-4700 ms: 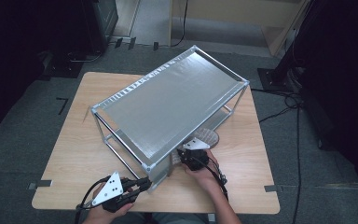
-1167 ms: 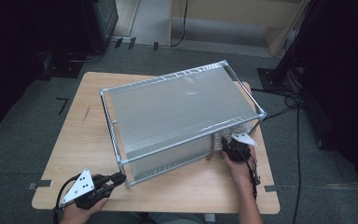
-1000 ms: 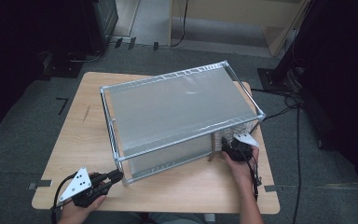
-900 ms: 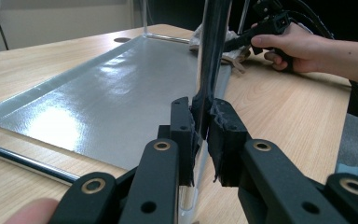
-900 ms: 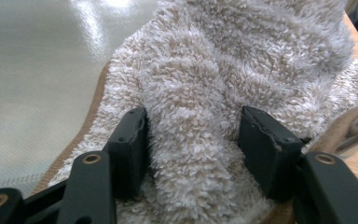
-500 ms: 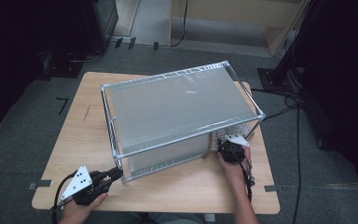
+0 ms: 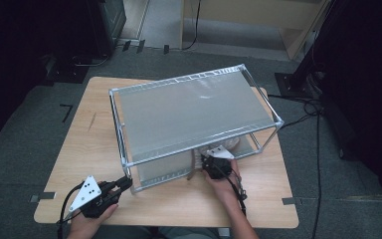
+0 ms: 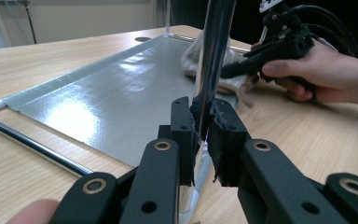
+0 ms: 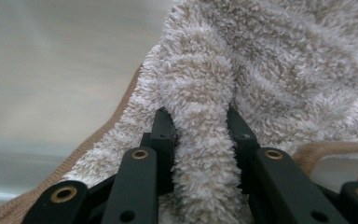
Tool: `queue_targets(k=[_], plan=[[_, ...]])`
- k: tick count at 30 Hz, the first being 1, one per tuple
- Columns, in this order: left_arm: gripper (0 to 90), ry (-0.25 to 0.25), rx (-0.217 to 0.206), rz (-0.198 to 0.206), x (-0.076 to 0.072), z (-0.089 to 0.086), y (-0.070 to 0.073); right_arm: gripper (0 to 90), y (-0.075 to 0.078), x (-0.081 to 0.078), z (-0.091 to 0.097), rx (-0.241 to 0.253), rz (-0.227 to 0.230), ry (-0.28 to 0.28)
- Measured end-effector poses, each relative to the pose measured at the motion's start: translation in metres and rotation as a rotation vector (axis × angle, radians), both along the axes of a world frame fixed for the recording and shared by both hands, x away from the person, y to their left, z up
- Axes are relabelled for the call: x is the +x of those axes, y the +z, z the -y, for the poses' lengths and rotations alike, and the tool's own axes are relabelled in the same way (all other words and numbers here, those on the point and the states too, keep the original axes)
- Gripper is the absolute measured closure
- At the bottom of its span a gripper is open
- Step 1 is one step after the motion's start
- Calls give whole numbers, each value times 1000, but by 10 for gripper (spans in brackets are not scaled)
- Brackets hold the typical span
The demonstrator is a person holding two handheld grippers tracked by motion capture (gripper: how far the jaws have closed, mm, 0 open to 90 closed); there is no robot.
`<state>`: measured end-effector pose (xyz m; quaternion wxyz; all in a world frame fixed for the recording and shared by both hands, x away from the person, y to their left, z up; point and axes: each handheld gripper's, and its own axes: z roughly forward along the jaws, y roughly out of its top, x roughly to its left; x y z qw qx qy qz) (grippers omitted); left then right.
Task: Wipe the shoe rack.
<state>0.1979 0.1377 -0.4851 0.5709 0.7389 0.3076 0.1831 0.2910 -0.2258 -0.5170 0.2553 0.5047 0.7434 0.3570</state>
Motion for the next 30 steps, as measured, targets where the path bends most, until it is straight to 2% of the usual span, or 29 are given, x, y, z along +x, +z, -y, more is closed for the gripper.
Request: queue_targets(k=[7,10,12,14,16,22,24,30], plan=[[809,5,3,-3,1,1,0,708,0,-16,-59,25,7,168],[807,0,2,-7,2,0,0,706,1,-23,-74,29,18,232],[807,-1,2,-8,2,0,1,701,0,-25,-78,21,27,247],[807,-6,4,-9,3,1,1,695,0,-25,-76,19,34,245],[806,-10,0,-13,3,1,1,691,0,-24,-71,40,25,236],[800,-37,-26,-27,6,2,-1,653,0,-19,-51,8,30,158],[796,-41,-31,-33,7,2,-1,660,1,-16,-43,27,13,140],[773,-34,-7,-42,7,3,-1,666,2,-10,-16,34,-6,103]])
